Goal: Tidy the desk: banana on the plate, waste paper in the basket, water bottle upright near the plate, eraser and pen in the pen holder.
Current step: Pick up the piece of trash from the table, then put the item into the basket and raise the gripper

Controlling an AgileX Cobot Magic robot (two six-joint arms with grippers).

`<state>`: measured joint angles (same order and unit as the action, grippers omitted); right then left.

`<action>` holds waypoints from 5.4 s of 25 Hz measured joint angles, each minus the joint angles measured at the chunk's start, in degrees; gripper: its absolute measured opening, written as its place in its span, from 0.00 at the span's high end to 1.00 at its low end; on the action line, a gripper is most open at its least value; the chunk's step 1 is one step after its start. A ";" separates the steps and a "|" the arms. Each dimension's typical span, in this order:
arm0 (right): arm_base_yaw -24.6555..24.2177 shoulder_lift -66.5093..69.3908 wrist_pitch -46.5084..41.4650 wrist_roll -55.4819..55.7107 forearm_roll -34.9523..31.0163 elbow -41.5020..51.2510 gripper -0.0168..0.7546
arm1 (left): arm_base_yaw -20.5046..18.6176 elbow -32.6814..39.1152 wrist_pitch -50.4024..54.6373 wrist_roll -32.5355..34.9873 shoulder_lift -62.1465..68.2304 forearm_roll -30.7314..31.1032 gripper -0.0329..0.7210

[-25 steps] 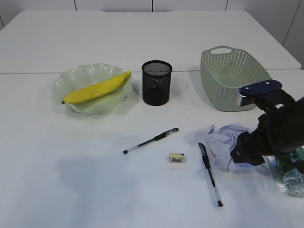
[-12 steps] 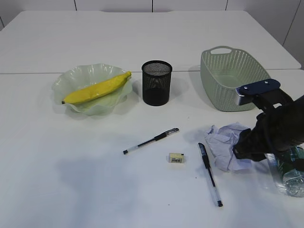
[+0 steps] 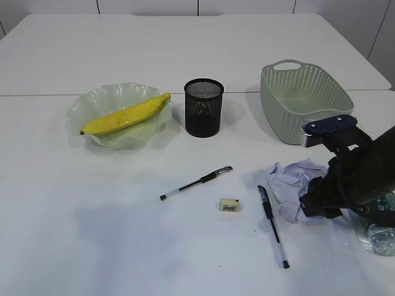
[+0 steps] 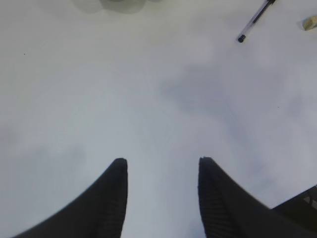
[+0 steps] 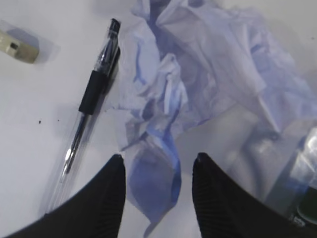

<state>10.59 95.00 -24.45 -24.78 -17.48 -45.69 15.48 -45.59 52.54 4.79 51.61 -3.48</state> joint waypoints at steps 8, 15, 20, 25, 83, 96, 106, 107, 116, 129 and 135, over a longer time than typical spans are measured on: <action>0.00 0.69 0.26 0.10 -0.57 -0.09 0.68 | 0.00 0.00 0.00 0.00 0.00 0.00 0.52; 0.00 0.69 0.03 0.10 -0.69 -0.09 0.98 | 0.00 0.00 0.00 0.00 0.00 0.00 0.52; 0.00 0.69 -0.35 0.10 -0.69 -0.13 1.00 | 0.00 0.00 0.00 0.00 0.00 0.00 0.52; 0.00 -0.44 -0.94 0.10 -0.69 -0.13 1.00 | 0.00 0.00 0.00 0.00 0.00 0.00 0.52; 0.00 -16.67 -4.62 18.28 26.71 -13.35 1.00 | 0.00 0.00 0.55 0.00 0.00 0.56 0.52; -4.20 -5.65 -4.39 21.33 28.15 -20.98 1.00 | 0.00 0.00 -0.53 0.00 0.00 1.19 0.52; -4.69 4.42 -2.51 21.88 28.15 -30.28 1.00 | 0.00 0.00 -1.06 0.00 0.00 1.45 0.52; -4.69 5.32 -2.51 21.88 28.15 -31.16 1.00 | 0.00 0.00 -1.06 0.00 0.00 1.45 0.52; -6.05 13.34 -2.09 22.97 28.15 -38.52 1.00 | 0.00 0.00 -1.06 0.00 0.00 1.59 0.52; -7.34 17.01 2.72 23.42 29.20 -39.69 1.00 | 0.00 0.00 -1.06 0.00 0.00 1.59 0.52; -7.34 17.01 2.58 23.42 29.20 -39.69 1.00 | 0.00 0.00 -1.06 0.00 0.00 1.59 0.52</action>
<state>3.25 112.01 -21.88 -1.36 11.72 -85.38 15.48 -45.59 51.48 4.79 51.61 -1.89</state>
